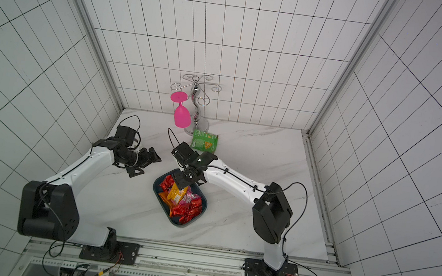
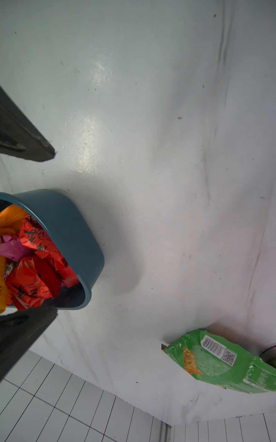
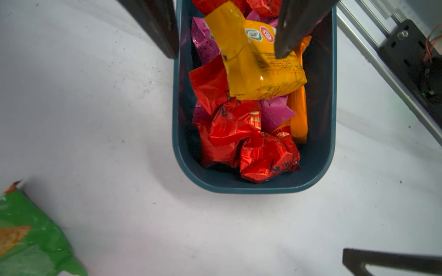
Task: Put the tea bags into the storage box
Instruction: Reset both arms
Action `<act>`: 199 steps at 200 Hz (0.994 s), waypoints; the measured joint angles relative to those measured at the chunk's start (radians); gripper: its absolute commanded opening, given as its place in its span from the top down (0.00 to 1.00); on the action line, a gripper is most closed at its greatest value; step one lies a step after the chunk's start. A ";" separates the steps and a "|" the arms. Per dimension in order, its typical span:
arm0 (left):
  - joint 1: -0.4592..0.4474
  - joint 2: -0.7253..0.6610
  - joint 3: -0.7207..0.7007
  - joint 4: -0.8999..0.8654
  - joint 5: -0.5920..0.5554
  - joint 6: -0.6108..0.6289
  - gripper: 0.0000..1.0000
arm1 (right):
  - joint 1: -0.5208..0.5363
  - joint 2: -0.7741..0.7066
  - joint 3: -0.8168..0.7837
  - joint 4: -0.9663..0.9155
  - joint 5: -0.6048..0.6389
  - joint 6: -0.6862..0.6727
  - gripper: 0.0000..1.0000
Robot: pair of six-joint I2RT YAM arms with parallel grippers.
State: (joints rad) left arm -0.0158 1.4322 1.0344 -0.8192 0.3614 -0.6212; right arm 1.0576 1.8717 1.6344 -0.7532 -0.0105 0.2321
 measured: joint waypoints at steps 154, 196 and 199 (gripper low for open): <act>-0.060 -0.098 -0.474 0.980 -0.655 0.432 0.02 | -0.884 -0.509 -0.927 0.720 0.368 -0.052 0.01; -0.064 0.019 -0.502 1.236 -0.671 0.500 0.02 | -0.987 -0.474 -1.076 1.097 0.364 -0.106 0.01; -0.064 0.027 -0.502 1.250 -0.675 0.504 0.02 | -0.990 -0.466 -1.081 1.114 0.363 -0.112 0.01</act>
State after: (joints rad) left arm -0.0795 1.4597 0.5320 0.4313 -0.3134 -0.1169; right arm 0.0677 1.4059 0.5529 0.3607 0.3523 0.1204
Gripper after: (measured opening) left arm 0.981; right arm 0.991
